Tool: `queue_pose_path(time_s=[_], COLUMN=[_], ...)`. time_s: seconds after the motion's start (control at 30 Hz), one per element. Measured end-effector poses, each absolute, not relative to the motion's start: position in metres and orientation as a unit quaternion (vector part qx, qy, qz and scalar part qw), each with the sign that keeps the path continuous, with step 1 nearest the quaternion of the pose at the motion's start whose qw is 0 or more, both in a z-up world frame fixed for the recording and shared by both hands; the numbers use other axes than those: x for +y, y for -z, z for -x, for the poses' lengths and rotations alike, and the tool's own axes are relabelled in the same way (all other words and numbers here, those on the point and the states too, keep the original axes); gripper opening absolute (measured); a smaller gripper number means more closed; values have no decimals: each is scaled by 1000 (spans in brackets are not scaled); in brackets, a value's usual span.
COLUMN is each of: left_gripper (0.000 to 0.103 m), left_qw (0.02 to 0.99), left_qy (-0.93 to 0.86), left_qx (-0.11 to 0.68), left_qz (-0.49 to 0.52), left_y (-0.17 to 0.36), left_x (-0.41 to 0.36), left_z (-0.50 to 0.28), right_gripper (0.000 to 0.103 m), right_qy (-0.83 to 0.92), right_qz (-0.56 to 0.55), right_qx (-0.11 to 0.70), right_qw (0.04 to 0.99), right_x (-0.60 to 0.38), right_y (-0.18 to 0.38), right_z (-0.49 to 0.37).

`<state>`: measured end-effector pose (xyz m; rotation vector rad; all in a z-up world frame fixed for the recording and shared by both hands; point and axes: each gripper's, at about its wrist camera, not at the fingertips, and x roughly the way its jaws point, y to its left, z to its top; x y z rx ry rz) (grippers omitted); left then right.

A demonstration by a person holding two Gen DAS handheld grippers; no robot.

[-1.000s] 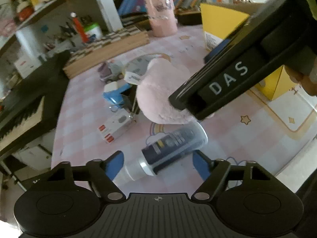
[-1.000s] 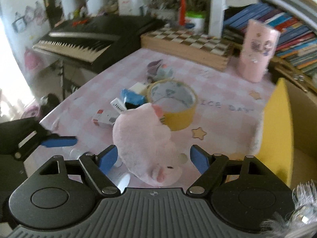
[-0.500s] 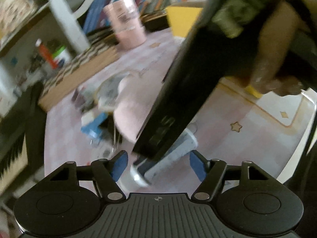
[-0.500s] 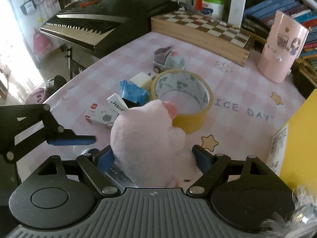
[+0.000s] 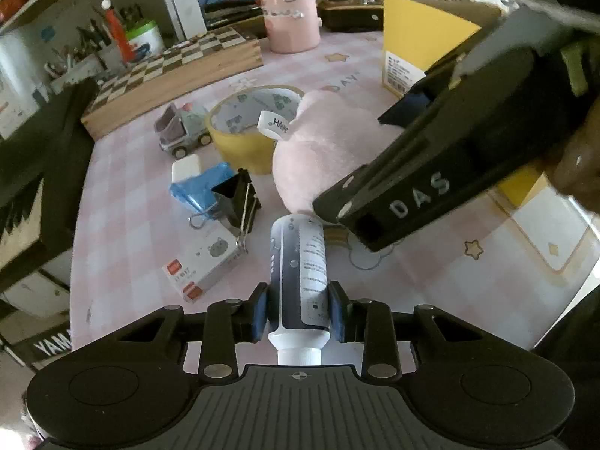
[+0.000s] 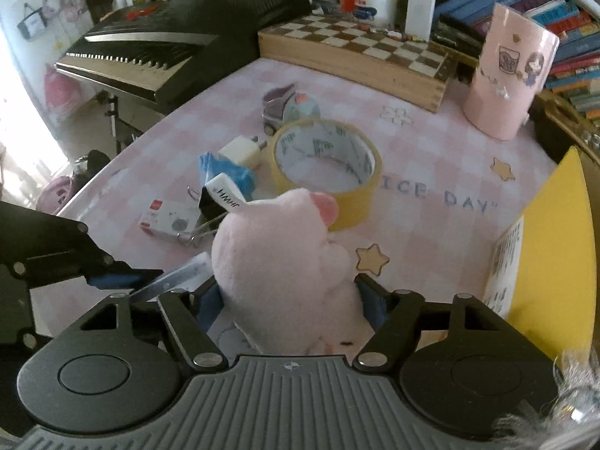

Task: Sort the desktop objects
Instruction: 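Lift the spray bottle and pink pig and carry both toward the yellow box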

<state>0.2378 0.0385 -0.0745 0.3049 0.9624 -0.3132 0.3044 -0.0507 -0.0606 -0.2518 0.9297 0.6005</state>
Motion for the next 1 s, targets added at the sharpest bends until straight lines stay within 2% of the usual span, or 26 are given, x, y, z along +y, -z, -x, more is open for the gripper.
queue_pose_path(time_s=[0.17,0.27,0.4,0.5,0.7,1.0], left_gripper=[35,34,31,31,31,31], left_qw=[871,878,885,888,912,929], left_qy=[143,133,125,112,76,69], left_qx=[447,450,441,440,402,355], left_qz=[-142,-99,-81,-69,30,75], left_y=[78,81,83,81,57,13], left_x=[35,43,46,48,73,91], left_z=[-241,-254,-247,-238,-223,-187], right_gripper=[77,77,67,66,67,67], right_qy=[-281,-277,-274,-270,-254,-210], right_qz=[125,121,99,57,46,30], right_qx=[427,426,417,393,347,347], right_qw=[850,853,861,877,902,914], right_x=[-45,-45,-48,-56,-68,-82], right_y=[63,65,61,45,8,-10], right_z=[-303,-304,-301,-292,-267,-230])
